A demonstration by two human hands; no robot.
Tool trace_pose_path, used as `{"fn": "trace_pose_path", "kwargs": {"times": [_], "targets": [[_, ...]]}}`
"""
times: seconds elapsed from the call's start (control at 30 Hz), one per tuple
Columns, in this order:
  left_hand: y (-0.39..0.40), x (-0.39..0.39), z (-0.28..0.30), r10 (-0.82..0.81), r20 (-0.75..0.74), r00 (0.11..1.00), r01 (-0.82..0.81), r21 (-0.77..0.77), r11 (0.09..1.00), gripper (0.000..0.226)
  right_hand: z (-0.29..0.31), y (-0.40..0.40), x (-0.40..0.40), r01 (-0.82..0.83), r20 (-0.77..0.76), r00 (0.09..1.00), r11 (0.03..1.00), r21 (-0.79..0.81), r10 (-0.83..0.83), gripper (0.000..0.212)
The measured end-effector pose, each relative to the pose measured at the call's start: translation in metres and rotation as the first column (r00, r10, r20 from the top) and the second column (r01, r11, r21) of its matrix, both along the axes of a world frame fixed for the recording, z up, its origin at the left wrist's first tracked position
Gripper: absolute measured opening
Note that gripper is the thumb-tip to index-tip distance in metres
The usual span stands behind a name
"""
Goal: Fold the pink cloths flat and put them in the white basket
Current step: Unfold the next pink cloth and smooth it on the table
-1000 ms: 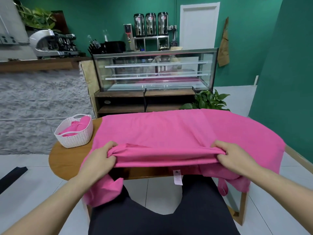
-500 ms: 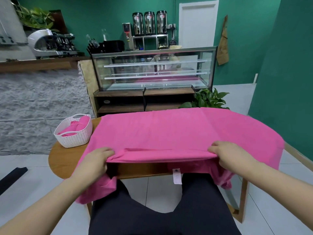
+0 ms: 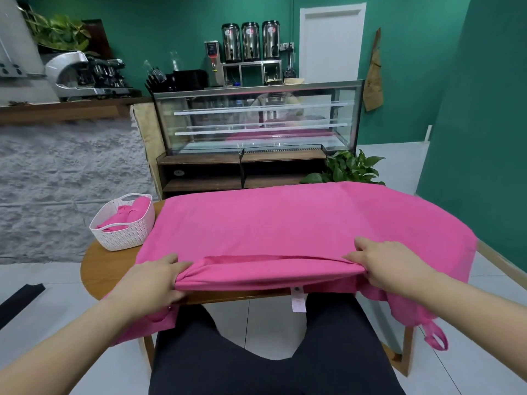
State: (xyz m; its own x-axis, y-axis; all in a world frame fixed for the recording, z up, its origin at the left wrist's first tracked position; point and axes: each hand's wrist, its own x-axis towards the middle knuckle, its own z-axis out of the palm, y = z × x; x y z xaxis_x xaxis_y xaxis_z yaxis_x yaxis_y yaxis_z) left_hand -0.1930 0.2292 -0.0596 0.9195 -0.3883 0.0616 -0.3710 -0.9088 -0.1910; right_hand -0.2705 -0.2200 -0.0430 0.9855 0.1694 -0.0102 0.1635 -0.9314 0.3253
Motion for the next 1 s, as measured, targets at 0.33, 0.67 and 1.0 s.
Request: {"fn": "trace_pose_path", "kwargs": {"times": [0.33, 0.67, 1.0], "targets": [[0.003, 0.006, 0.0, 0.07, 0.122, 0.99, 0.01, -0.558, 0.83, 0.05, 0.001, -0.007, 0.007, 0.046, 0.137, 0.975, 0.766, 0.641, -0.173, 0.058], [0.007, -0.011, 0.01, 0.055, -0.095, 0.994, -0.056, -0.009, 0.998, 0.088, 0.004, -0.016, -0.005, -0.063, 0.001, 0.998, 0.995, 0.071, 0.064, 0.064], [0.009, 0.003, -0.001, 0.059, 0.013, 0.998, -0.041, -0.567, 0.823, 0.047, -0.005, -0.021, 0.013, 0.055, 0.085, 0.991, 0.895, 0.443, -0.103, 0.038]]}}
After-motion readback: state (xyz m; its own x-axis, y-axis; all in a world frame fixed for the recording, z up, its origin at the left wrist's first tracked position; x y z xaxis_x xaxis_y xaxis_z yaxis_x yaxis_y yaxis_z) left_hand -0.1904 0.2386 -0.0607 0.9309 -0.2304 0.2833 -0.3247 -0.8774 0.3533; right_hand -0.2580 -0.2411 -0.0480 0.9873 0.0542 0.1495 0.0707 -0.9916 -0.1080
